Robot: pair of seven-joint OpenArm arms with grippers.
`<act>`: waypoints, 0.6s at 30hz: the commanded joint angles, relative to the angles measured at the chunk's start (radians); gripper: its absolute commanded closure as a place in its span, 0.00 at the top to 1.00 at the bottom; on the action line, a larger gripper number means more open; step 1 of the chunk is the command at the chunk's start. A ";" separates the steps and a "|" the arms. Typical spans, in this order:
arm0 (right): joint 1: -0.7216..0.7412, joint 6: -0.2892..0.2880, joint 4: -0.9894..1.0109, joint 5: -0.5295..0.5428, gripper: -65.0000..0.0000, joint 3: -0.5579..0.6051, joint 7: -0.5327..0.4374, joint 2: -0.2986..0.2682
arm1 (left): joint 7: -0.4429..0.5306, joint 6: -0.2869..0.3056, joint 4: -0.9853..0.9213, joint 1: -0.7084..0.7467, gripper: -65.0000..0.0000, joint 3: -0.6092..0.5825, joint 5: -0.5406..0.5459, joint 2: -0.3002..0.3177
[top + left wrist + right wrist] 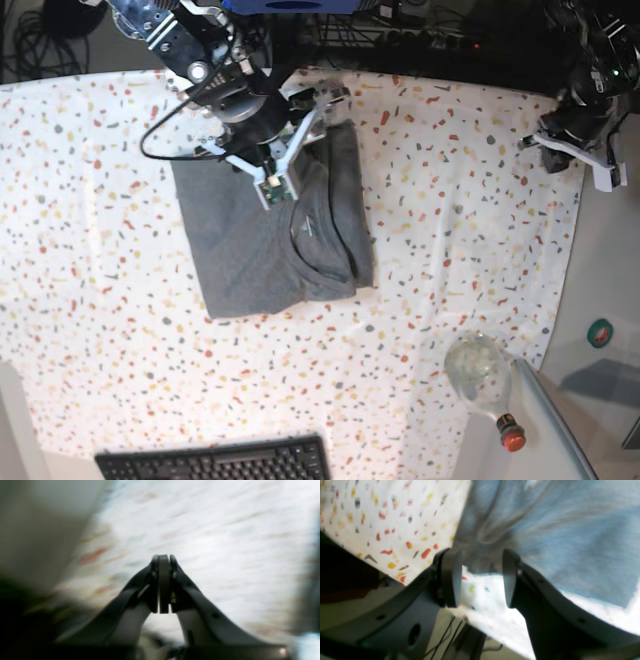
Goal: Layout the t-shirt on the table in an organized manner, then fold the t-shirt properly
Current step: 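Release the right gripper and lower the left gripper onto the bundle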
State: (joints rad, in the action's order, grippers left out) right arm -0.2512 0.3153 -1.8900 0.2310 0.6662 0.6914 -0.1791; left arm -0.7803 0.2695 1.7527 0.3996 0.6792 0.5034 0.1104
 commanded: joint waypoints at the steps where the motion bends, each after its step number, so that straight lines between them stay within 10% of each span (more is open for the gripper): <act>1: -0.003 -0.002 -0.033 -0.003 0.39 -0.032 -0.022 0.000 | -0.012 0.003 0.017 0.009 0.28 -0.006 0.057 0.013; 7: -0.036 -0.003 -0.035 -0.003 0.39 -0.182 -0.023 -0.024 | -0.072 0.003 -0.038 -0.035 1.00 -0.152 0.397 0.022; 18: -0.053 -0.003 -0.035 -0.003 0.39 -0.193 -0.025 -0.089 | -0.069 0.001 -0.377 -0.275 1.00 -0.467 0.413 0.012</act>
State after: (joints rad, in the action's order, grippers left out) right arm -0.3111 0.3149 -1.9091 0.2314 0.4778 0.6849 -0.2649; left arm -0.8608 0.2623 1.3571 0.1314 0.2070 0.8959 0.1143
